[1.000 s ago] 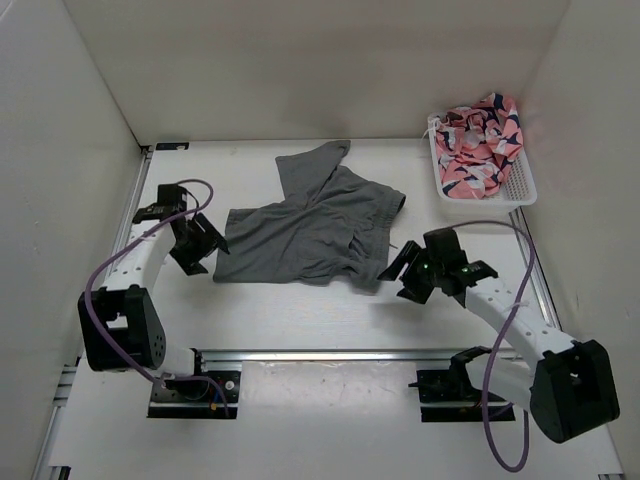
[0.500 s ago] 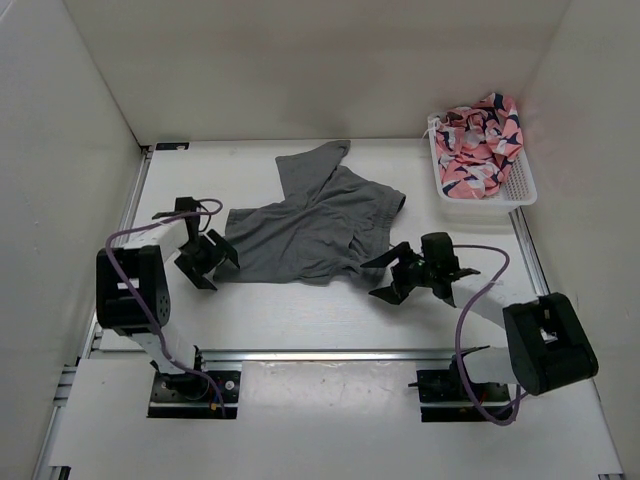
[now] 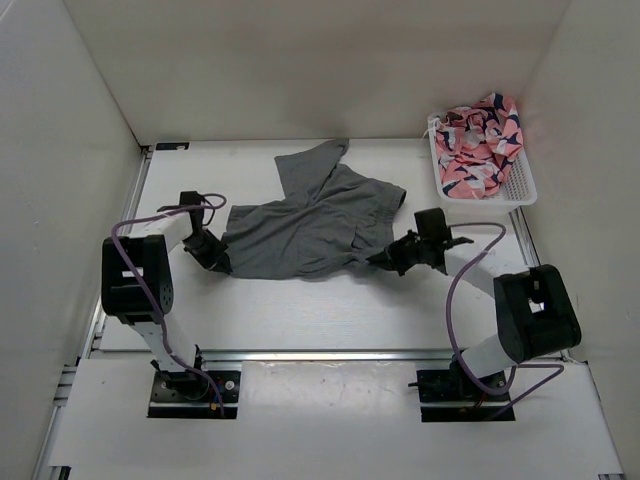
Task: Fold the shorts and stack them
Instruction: Flatten the shorts out
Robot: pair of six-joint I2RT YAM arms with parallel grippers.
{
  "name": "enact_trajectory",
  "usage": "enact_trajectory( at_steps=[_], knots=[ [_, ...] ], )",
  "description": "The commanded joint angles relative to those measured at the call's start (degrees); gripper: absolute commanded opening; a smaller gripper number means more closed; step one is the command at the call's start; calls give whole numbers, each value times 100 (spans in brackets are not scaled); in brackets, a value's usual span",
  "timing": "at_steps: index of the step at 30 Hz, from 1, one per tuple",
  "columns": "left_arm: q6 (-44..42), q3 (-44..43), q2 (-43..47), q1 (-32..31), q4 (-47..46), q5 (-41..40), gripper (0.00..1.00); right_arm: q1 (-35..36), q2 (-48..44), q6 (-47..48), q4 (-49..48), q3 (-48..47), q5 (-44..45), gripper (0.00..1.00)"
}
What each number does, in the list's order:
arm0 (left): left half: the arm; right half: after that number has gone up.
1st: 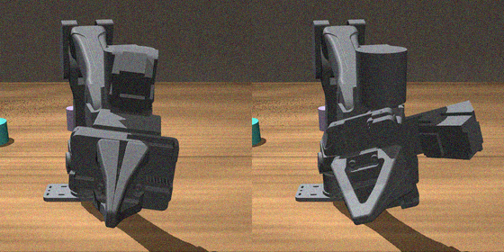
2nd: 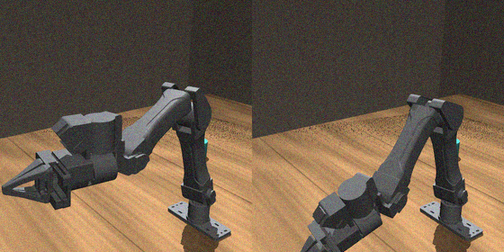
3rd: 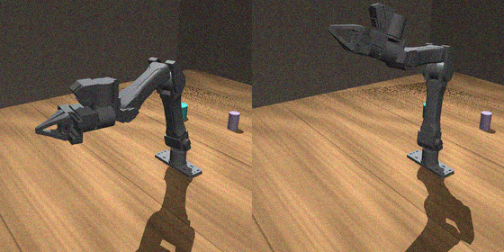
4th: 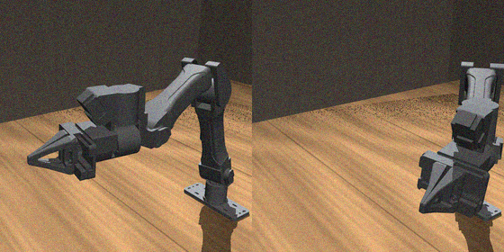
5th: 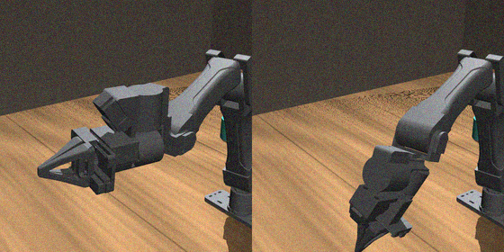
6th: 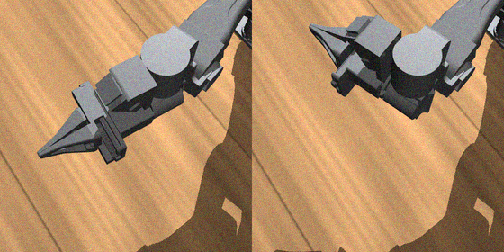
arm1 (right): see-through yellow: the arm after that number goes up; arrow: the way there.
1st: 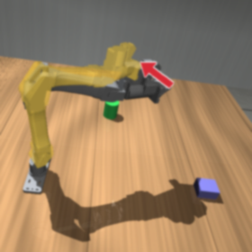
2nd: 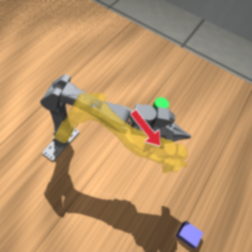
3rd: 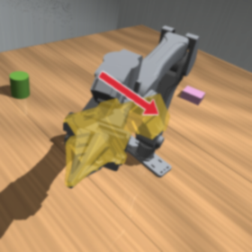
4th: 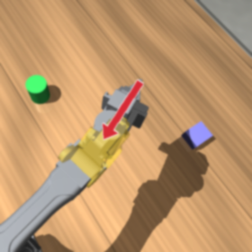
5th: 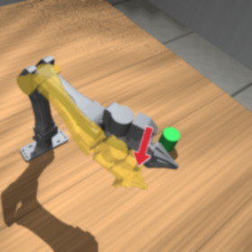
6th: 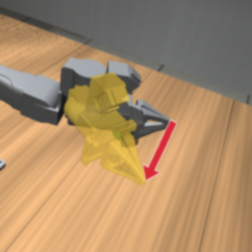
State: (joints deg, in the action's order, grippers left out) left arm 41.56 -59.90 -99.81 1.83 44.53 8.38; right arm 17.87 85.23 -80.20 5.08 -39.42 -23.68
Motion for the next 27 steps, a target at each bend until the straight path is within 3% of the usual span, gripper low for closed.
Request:
enact_trajectory(
  at_steps=[1,6,9,11,14,16,18,20,27],
  knots=[
    [10,-478,146,125,-95,136,10,-195,-357,1171,1264,-1013,925,0],
    [-52,-1409,198,248,283,375,10,-284,-411,3268,2216,-3075,2331,0],
    [-104,-1841,426,248,530,375,10,101,-752,4210,2375,-3388,3070,0],
    [-104,-1763,576,248,592,453,10,383,-1007,4495,2375,-3047,3535,0],
    [-52,-1298,857,196,592,515,10,1007,-1587,4471,2375,-1783,4379,2],
    [-52,-964,1076,82,592,436,10,1306,-1930,3833,2576,-834,4565,16],
    [10,-419,1226,-94,478,287,10,1307,-2124,3138,2875,-254,4154,47],
    [63,-24,1341,-147,425,287,10,1124,-2317,2784,2946,-32,3724,64],
    [1,40,1464,-147,345,287,10,280,-2705,1509,1840,724,1387,76]
  ],
)
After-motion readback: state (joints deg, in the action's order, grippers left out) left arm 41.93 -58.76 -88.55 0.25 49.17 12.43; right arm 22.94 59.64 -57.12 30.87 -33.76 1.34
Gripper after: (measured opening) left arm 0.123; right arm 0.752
